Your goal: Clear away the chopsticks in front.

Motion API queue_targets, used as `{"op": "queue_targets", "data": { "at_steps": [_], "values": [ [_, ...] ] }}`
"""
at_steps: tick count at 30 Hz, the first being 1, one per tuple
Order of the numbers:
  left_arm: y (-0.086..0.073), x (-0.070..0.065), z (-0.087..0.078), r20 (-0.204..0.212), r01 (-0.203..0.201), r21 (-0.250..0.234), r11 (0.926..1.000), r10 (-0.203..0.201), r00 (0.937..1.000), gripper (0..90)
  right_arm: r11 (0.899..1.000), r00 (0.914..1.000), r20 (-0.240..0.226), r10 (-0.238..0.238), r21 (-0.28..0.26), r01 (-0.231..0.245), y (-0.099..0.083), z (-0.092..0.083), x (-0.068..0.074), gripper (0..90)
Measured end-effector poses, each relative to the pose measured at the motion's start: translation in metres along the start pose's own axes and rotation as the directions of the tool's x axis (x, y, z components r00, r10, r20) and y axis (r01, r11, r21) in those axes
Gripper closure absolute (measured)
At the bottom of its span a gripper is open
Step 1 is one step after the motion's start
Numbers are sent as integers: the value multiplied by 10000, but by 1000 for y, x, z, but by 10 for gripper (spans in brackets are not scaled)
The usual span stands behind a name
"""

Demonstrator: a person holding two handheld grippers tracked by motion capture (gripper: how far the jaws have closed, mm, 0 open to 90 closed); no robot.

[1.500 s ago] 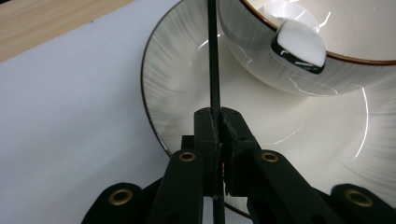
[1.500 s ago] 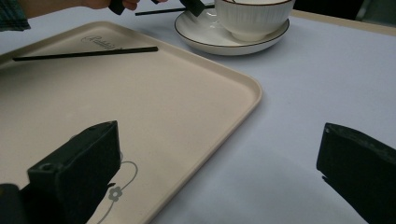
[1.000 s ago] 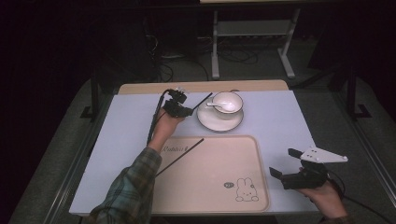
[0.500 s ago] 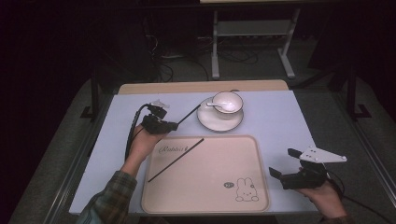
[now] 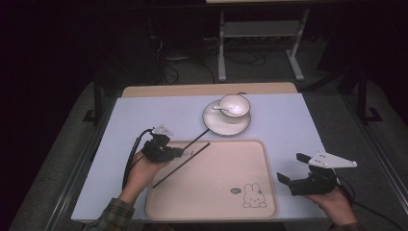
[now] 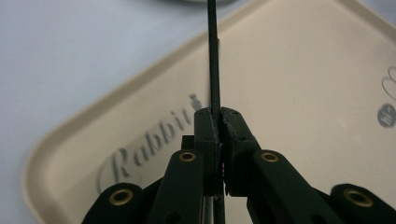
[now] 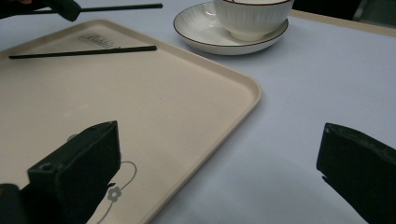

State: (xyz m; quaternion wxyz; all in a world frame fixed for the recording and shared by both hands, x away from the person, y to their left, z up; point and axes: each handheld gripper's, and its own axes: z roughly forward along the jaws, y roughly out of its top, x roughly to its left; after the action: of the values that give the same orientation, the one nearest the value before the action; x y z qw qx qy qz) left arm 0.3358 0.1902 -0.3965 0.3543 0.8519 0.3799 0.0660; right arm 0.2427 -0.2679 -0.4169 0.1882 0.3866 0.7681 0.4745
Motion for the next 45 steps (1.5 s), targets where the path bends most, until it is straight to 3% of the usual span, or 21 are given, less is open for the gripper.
{"op": "queue_targets", "data": {
  "at_steps": [5,12,27,30,36,37,38,41,44,45],
  "values": [
    [-15,-16,6,28,-245,453,9987,244,9997,851,10000,10000,8,15,-10,-15,0,0,-1,0],
    [-26,-20,16,-33,-389,1062,9936,395,9992,850,10000,10000,14,21,-17,-21,0,0,-1,0],
    [-30,-19,24,-110,-460,1392,9892,480,9988,842,10000,10000,15,26,-19,-26,0,0,-1,0],
    [-30,-20,24,-91,-479,1397,9890,497,9987,802,10000,10000,7,26,-30,-26,0,0,-1,0],
    [-15,-20,21,61,-668,793,9946,665,9978,809,10000,10000,16,29,-33,-29,0,0,-1,0],
    [-5,-21,26,355,-949,581,9938,929,9950,826,10000,10000,31,31,-22,-31,0,0,-1,0],
    [-5,-21,26,355,-949,581,9938,929,9950,844,10000,10000,31,31,-22,-31,0,0,-1,0],
    [15,-21,42,765,-1275,462,9908,1237,9894,892,10000,10000,47,39,-20,-38,0,0,-1,0],
    [25,-22,52,943,-1411,450,9890,1364,9861,893,10000,10000,31,40,4,-40,0,0,0,0],
    [33,-24,63,1119,-1546,478,9868,1485,9826,893,10000,10000,31,48,4,-48,0,0,0,0]
  ]
}}
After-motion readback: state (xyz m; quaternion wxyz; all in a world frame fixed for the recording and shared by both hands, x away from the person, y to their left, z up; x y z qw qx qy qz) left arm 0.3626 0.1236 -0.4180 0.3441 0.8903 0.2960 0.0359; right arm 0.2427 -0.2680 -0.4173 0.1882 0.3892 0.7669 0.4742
